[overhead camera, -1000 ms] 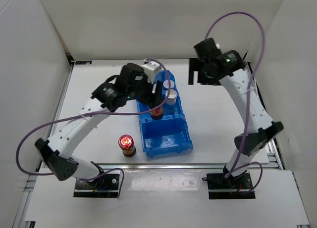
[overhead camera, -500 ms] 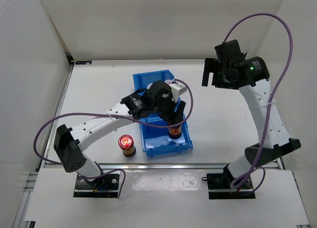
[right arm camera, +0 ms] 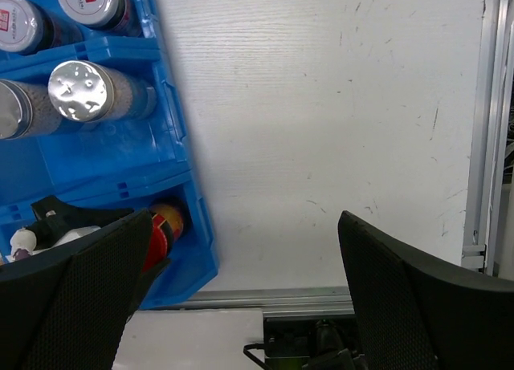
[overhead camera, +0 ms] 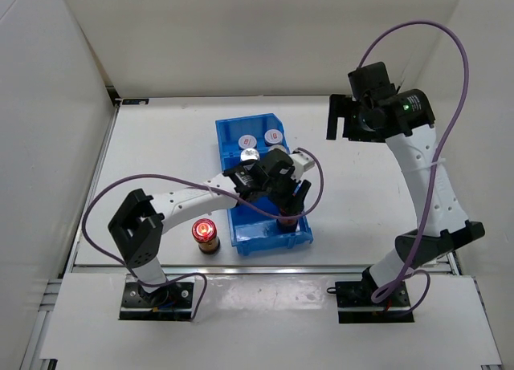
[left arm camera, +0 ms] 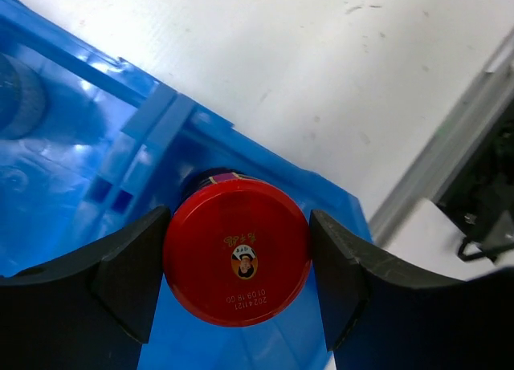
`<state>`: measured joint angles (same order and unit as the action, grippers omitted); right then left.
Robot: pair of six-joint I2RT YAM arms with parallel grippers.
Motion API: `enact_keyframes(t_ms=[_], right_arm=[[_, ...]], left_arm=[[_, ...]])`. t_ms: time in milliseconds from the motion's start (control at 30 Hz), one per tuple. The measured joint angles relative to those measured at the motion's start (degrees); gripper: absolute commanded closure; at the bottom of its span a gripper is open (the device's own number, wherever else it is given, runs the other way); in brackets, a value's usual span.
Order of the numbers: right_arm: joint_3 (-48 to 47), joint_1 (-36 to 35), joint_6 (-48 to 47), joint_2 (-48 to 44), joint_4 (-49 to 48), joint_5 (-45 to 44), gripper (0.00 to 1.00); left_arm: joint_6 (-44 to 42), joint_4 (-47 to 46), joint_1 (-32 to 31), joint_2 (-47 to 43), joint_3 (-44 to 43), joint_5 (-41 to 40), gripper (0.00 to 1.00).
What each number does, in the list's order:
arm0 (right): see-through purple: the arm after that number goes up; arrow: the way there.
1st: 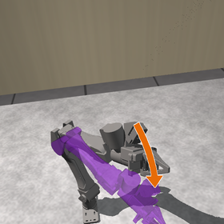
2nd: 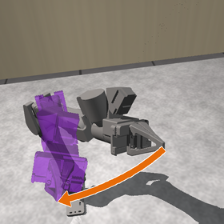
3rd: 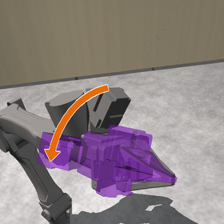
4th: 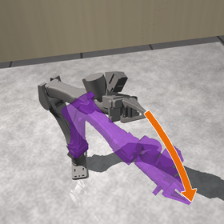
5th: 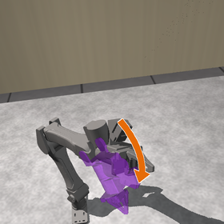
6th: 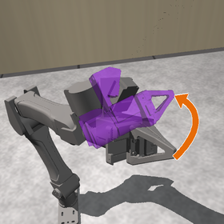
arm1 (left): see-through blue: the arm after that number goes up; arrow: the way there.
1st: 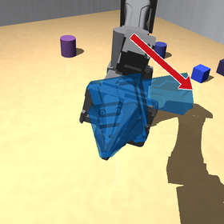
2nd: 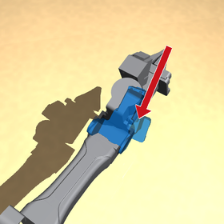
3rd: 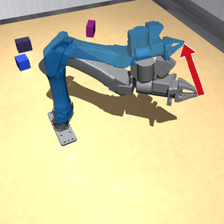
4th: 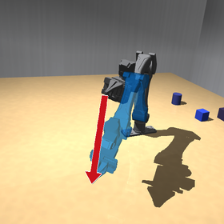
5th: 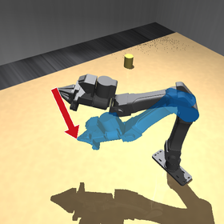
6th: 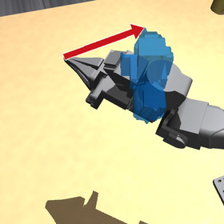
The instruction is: Organize the condiment bottles
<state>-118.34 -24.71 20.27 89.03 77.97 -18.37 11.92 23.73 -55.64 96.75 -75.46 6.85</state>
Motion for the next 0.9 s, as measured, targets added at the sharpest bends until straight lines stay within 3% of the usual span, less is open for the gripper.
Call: enact_keyframes(t_ms=[67, 200, 233, 433, 633, 900], right_arm=[[0.00, 0.11, -0.48, 0.55, 0.00, 0.59, 0.01], [-0.07, 0.22, -1.22, 1.49, -0.02, 2.12, 0.01], [-0.11, 0.22, -1.27, 1.77, 0.00, 2.29, 0.01], [-1.16, 0.22, -1.40, 3.50, -0.07, 2.47, 0.01], [-1.18, 0.22, -1.42, 3.76, -0.04, 2.43, 0.01], [0.02, 0.22, -1.44, 3.72, -0.15, 2.47, 0.01]], left_arm=[[-0.50, -0.87, 0.00, 0.59, -0.15, -0.92, 0.57], [-0.96, 0.90, 0.00, 2.36, -2.99, -3.65, 0.38], [-0.98, 1.55, 0.00, 2.51, -3.48, -4.92, 0.00], [-0.85, 7.48, -0.07, -1.92, -6.73, -11.89, 0.00], [5.03, 18.01, 0.13, -15.89, -9.42, -18.56, 0.00], [24.09, 35.39, 4.87, -39.50, 7.98, -21.46, 0.00]])
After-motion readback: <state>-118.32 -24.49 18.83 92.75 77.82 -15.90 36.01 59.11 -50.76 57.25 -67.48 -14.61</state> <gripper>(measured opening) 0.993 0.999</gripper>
